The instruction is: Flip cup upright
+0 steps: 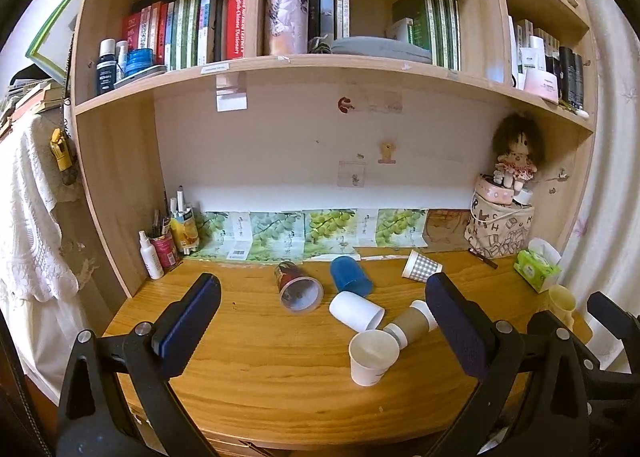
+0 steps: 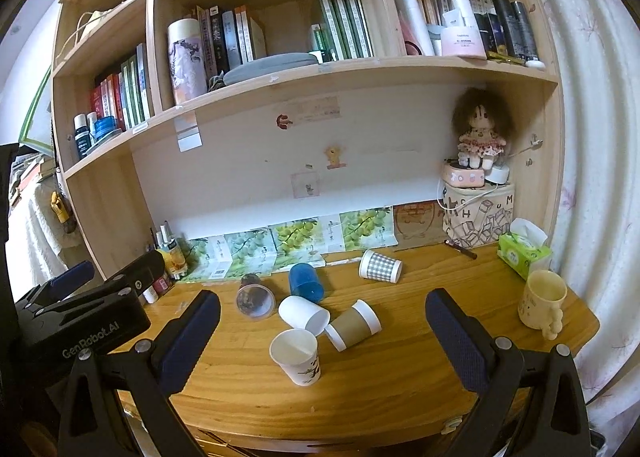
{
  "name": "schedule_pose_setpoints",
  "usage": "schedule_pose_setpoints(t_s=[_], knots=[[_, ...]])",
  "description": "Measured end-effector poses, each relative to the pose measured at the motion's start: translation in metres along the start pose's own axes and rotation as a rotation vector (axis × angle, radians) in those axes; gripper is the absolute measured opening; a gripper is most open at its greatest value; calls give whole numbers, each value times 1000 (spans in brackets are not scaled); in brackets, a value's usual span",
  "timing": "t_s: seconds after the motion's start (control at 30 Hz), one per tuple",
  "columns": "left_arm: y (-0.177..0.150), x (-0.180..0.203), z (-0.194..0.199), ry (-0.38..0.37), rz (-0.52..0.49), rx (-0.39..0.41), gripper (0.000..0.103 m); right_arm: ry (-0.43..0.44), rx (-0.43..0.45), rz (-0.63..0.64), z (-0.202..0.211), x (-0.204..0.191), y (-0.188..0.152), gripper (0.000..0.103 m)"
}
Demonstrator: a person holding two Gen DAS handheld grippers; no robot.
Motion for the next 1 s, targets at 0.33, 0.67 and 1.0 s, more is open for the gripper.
schedule_pose_setpoints(t_s=[0.33,0.67,1.0], knots=[[-1,3,-5,-3,-2,-25,102,14,-25,-9,-7,4,1,103],[-8,-4,-7,-10,8,-83,102,14,-59,-25,-6,2,-5,103],[-16,-13,0,-14,2,-112,102,10,-94,-56,0,-6,-17,103]])
Point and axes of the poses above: each gripper's, at about its wrist camera, not at the fingertips, and z roughly against the way its jaws point, x to its right, y to its top, the point moved 2 cm from there along -z, roughly the way its jaws point, and after that the axes turned 2 degrees about -z, right-handed, at the moved point
